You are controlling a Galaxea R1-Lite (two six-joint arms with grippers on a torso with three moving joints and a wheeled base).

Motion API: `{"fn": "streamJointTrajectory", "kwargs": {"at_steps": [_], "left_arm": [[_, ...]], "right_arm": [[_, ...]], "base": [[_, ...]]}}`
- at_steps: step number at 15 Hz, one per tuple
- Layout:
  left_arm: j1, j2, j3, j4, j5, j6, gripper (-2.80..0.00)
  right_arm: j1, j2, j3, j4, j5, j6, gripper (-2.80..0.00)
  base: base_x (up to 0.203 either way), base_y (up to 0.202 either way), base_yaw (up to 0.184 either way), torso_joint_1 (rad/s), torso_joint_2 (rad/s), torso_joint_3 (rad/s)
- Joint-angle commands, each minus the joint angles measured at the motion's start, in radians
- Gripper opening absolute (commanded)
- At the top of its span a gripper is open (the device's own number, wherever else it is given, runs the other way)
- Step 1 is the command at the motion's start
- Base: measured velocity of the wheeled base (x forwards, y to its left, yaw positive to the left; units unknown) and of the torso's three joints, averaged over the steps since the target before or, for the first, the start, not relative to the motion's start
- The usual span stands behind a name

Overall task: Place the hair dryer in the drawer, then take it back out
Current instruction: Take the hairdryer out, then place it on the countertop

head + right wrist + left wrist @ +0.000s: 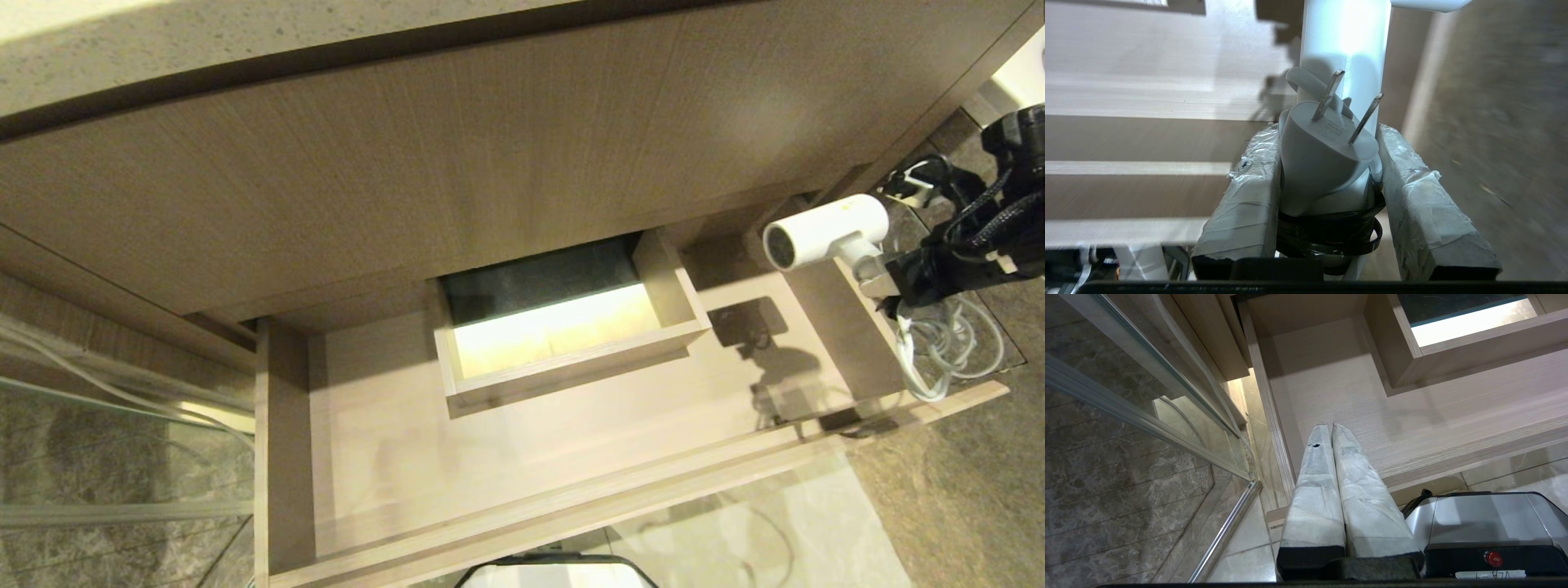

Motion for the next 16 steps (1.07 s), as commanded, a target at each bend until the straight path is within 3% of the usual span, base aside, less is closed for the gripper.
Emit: {"fn": "streamJointTrajectory", "kwargs": {"at_steps": [1,6,16], "left_arm": [[0.000,0.000,0.000,0.000,0.000,0.000,-2.80],[0.000,0.000,0.000,0.000,0.000,0.000,-2.80],[0.000,0.000,0.000,0.000,0.001,0.000,-2.80]], "right_arm": [[-0.002,-0.135,0.061,-0.001,-0.044,0.001,-2.80],[-0.003,-0.258,0.159,-0.025,-0.186,0.004,-2.80],[-0.004,-0.310,0.178,-0.022,-0.194,0.007,-2.80]], "base": [[0.000,0.000,0.000,0.000,0.00,0.000],[0.000,0.000,0.000,0.000,0.00,0.000],[0.000,0.000,0.000,0.000,0.00,0.000]]}}
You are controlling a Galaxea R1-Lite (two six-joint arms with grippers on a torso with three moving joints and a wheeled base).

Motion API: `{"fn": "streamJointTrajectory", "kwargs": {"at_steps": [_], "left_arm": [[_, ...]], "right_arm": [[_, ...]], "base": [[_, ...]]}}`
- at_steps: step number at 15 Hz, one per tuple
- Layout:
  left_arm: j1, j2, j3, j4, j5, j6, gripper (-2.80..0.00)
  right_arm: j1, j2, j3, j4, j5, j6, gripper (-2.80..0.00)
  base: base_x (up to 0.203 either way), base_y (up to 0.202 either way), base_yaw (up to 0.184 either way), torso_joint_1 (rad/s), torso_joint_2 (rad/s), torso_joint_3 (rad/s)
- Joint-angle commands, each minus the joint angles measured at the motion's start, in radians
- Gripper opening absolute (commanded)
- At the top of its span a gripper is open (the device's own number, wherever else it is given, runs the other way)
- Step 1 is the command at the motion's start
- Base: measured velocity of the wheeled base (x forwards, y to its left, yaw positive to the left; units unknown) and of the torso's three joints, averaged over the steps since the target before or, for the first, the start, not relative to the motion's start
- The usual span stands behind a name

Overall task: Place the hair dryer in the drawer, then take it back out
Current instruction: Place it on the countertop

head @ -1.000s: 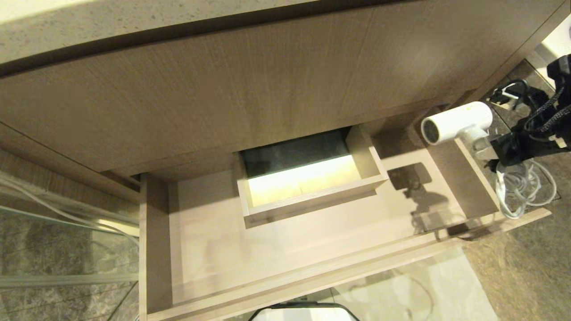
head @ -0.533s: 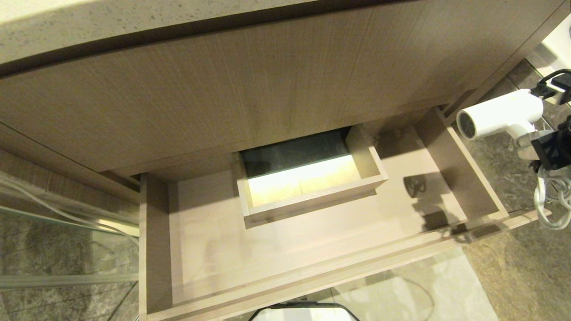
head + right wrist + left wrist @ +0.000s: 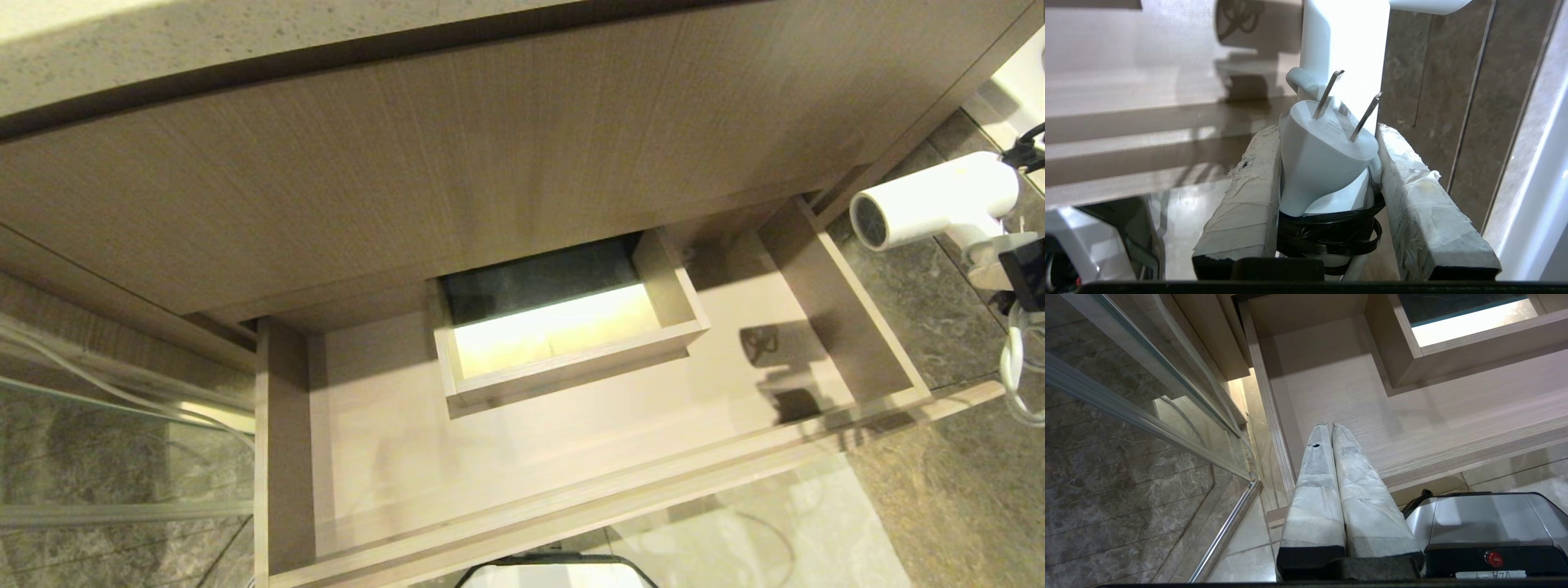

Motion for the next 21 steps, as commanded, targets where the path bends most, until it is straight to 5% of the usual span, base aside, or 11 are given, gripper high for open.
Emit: {"fn": "streamJointTrajectory", "kwargs": {"at_steps": [1,5,16,21], "left_arm": [[0.000,0.000,0.000,0.000,0.000,0.000,-2.80],[0.000,0.000,0.000,0.000,0.000,0.000,-2.80],[0.000,0.000,0.000,0.000,0.000,0.000,-2.80],[0.000,0.000,0.000,0.000,0.000,0.000,-2.80]], "right_arm": [[0.000,-0.005,-0.001,-0.001,-0.001,-0.003,-2.80],[-0.001,-0.022,0.008,-0.004,-0.002,-0.003,-2.80],[-0.001,-0.032,0.011,0.008,0.001,-0.003,-2.80],[-0.001,-0.038,0.019,0.009,0.001,-0.003,-2.80]], "base": [[0.000,0.000,0.000,0.000,0.00,0.000],[0.001,-0.003,0.025,-0.001,0.00,0.002],[0.002,-0.008,0.161,0.002,0.00,0.002],[0.000,-0.001,0.012,0.001,0.00,0.000]]}}
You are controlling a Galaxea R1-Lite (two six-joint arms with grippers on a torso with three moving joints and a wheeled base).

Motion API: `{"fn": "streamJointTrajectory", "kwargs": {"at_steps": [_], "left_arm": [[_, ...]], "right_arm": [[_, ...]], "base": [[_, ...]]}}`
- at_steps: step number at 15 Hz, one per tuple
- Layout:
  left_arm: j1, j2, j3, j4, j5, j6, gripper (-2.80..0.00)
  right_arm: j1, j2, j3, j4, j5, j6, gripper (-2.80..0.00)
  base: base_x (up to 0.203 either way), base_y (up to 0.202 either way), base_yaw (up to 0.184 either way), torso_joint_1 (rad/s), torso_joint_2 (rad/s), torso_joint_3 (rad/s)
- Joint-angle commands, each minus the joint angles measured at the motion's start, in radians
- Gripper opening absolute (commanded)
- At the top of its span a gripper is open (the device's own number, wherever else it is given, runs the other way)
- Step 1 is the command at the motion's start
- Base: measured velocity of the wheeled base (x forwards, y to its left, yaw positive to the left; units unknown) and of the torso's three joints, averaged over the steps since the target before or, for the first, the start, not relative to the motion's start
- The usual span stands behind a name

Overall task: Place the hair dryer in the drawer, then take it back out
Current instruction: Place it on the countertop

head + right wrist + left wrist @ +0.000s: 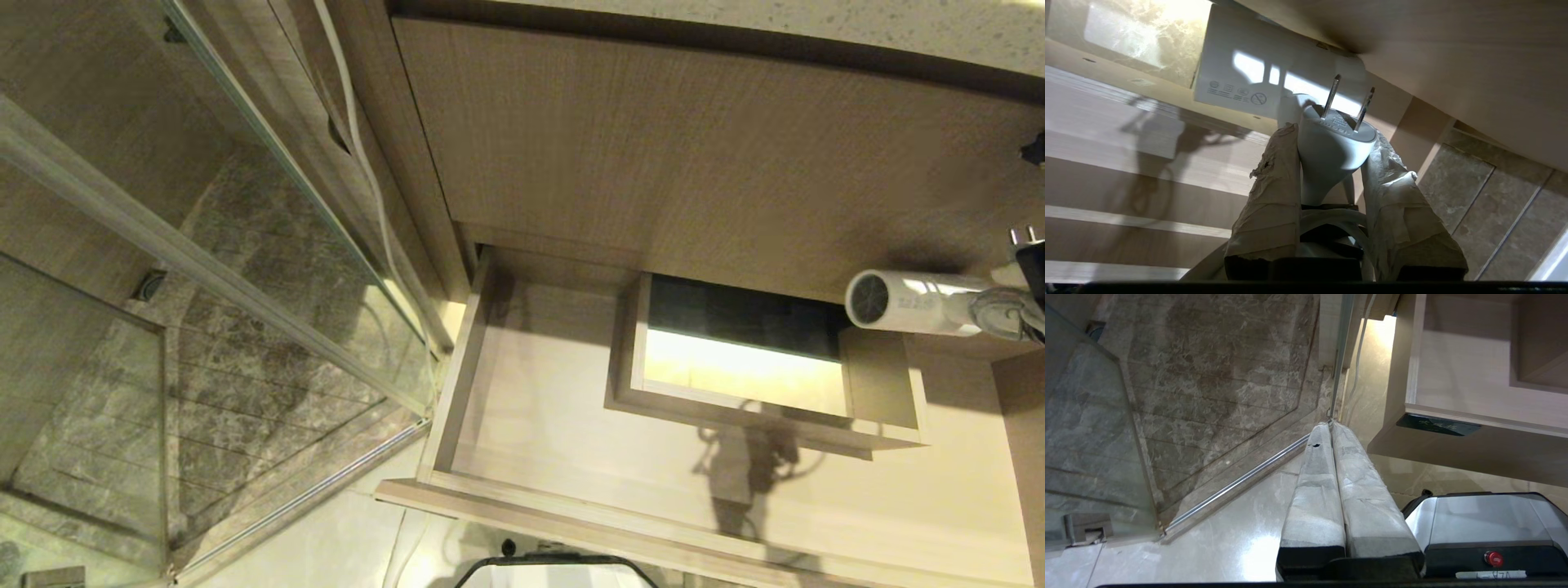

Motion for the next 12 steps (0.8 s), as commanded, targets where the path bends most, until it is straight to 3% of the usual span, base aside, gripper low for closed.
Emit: {"fn": "streamJointTrajectory", "kwargs": {"at_steps": [1,6,12], "left_arm": [[0.000,0.000,0.000,-0.001,0.000,0.000,-2.80],[0.000,0.000,0.000,-0.001,0.001,0.000,-2.80],[0.000,0.000,0.000,-0.001,0.001,0.000,-2.80]], "right_arm": [[0.000,-0.001,0.002,0.003,-0.001,-0.003,-2.80],[0.001,-0.042,0.016,0.012,0.006,-0.007,-2.80],[0.002,-0.209,0.151,0.069,0.011,-0.019,-2.80]], "base": [[0.000,0.000,0.000,0.000,0.00,0.000],[0.000,0.000,0.000,0.000,0.00,0.000],[0.000,0.000,0.000,0.000,0.00,0.000]]}}
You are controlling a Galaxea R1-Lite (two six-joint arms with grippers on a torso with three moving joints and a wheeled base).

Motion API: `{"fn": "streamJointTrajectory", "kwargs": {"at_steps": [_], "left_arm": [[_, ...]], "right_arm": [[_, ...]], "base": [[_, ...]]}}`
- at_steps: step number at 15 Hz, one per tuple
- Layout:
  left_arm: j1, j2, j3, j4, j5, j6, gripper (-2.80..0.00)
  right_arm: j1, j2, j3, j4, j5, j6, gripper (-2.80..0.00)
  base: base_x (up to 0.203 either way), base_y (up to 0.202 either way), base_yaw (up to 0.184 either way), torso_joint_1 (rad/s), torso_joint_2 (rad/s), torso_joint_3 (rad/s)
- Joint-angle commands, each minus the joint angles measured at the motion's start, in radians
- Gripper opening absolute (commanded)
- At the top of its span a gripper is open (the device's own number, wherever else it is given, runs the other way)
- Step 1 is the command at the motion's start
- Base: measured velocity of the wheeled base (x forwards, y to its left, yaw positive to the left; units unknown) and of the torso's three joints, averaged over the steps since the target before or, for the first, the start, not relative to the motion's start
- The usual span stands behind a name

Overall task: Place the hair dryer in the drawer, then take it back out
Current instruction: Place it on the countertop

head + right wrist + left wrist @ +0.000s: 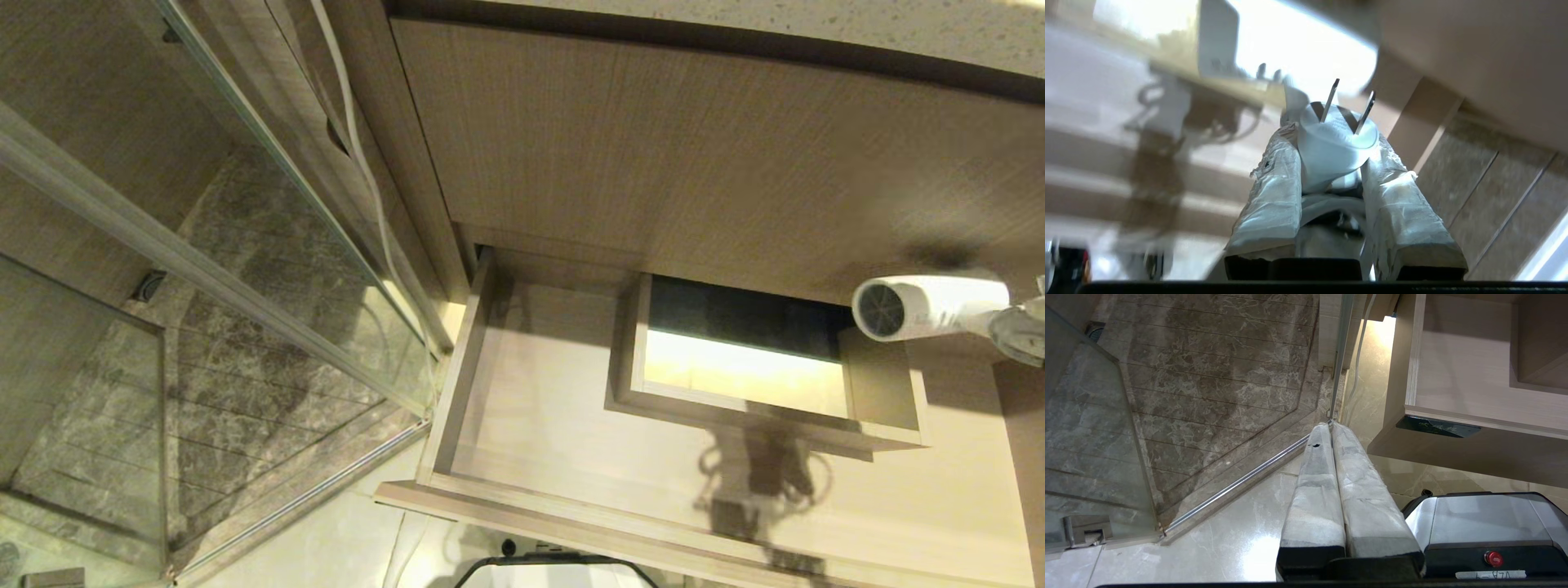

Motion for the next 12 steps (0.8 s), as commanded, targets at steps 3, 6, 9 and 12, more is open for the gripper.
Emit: {"fn": "streamJointTrajectory", "kwargs": {"at_steps": [3,6,9,12], "left_arm": [[0.000,0.000,0.000,0.000,-0.001,0.000,-2.80],[0.000,0.000,0.000,0.000,-0.001,0.000,-2.80],[0.000,0.000,0.000,0.000,-0.001,0.000,-2.80],[0.000,0.000,-0.002,0.000,-0.001,0.000,-2.80]], "right_arm": [[0.000,-0.169,0.075,0.092,0.001,-0.020,-2.80],[0.001,-0.194,0.091,0.109,0.000,-0.026,-2.80],[0.000,-0.231,0.090,0.134,0.071,-0.040,-2.80],[0.000,-0.269,0.092,0.129,0.174,-0.045,-2.80]], "base": [[0.000,0.000,0.000,0.000,0.00,0.000],[0.000,0.000,0.000,0.000,0.00,0.000],[0.000,0.000,0.000,0.000,0.00,0.000],[0.000,0.000,0.000,0.000,0.00,0.000]]}}
